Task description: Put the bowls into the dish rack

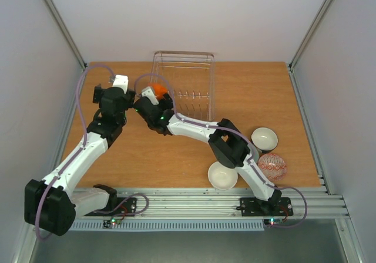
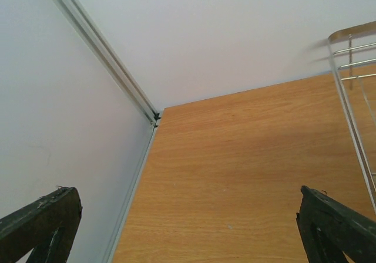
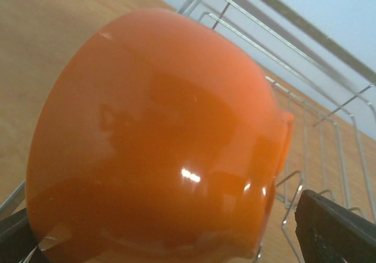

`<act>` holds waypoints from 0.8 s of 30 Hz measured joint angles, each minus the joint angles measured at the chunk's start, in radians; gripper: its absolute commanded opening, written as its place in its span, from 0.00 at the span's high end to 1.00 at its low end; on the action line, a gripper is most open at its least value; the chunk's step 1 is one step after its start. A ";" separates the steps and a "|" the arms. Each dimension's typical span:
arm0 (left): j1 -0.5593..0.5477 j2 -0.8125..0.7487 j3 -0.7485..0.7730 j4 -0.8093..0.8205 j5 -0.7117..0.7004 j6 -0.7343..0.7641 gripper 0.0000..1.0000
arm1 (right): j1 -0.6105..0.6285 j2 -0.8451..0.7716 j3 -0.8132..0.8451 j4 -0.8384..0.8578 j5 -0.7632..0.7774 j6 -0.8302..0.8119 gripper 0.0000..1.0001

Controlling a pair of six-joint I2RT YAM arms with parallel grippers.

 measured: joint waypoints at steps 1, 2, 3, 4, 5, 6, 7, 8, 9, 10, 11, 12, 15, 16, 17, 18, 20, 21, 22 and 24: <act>0.000 0.000 0.000 0.000 0.002 0.000 0.01 | -0.002 -0.023 -0.039 0.010 -0.027 0.000 0.01; -0.001 0.000 0.000 0.000 0.006 0.000 0.01 | -0.003 -0.043 -0.066 0.013 -0.052 0.000 0.02; -0.002 0.000 0.000 0.000 0.010 0.000 0.01 | -0.003 -0.068 -0.097 0.016 -0.082 0.000 0.02; -0.002 0.000 0.000 0.000 0.013 0.000 0.01 | -0.003 -0.089 -0.122 0.017 -0.109 0.000 0.01; -0.002 0.000 0.000 0.000 0.016 0.000 0.01 | -0.003 -0.109 -0.140 0.018 -0.137 0.000 0.02; -0.002 0.000 0.000 0.000 0.017 0.000 0.01 | -0.003 -0.128 -0.155 0.018 -0.162 -0.001 0.02; -0.002 0.000 0.000 0.000 0.019 0.000 0.01 | -0.002 -0.153 -0.171 0.020 -0.196 -0.001 0.02; -0.002 0.000 0.000 0.000 0.020 0.000 0.01 | -0.001 -0.172 -0.178 0.021 -0.222 -0.001 0.01; -0.002 0.000 0.000 0.000 0.021 0.000 0.01 | 0.000 -0.193 -0.183 0.024 -0.251 -0.001 0.02; -0.002 0.000 0.000 0.000 0.023 0.000 0.01 | 0.002 -0.212 -0.187 0.028 -0.278 -0.002 0.02; -0.002 0.000 0.000 0.000 0.024 0.000 0.01 | 0.003 -0.232 -0.188 0.033 -0.303 -0.002 0.02; -0.002 0.000 0.000 0.001 0.023 -0.003 0.01 | 0.005 -0.250 -0.188 0.035 -0.324 0.001 0.01; -0.001 0.000 0.000 0.006 0.027 -0.001 0.01 | 0.005 -0.288 -0.190 0.047 -0.371 -0.001 0.02; -0.002 0.000 0.000 0.006 0.027 -0.001 0.01 | 0.005 -0.298 -0.193 0.049 -0.380 -0.002 0.02; -0.002 0.000 0.000 0.007 0.030 -0.001 0.01 | 0.005 -0.307 -0.201 0.055 -0.390 -0.001 0.02; -0.002 0.000 0.000 0.007 0.032 -0.001 0.01 | 0.005 -0.319 -0.216 0.062 -0.396 0.000 0.01; -0.002 0.000 -0.001 0.007 0.038 -0.001 0.01 | 0.006 -0.349 -0.259 0.066 -0.399 0.002 0.01; -0.002 0.000 -0.001 0.007 0.042 -0.001 0.01 | 0.006 -0.367 -0.287 0.067 -0.398 0.005 0.02; -0.002 0.000 -0.001 0.006 0.049 -0.002 0.01 | 0.006 -0.390 -0.319 0.066 -0.394 0.008 0.02; -0.002 0.000 -0.001 0.002 0.066 -0.005 0.01 | 0.006 -0.446 -0.391 0.050 -0.372 0.025 0.02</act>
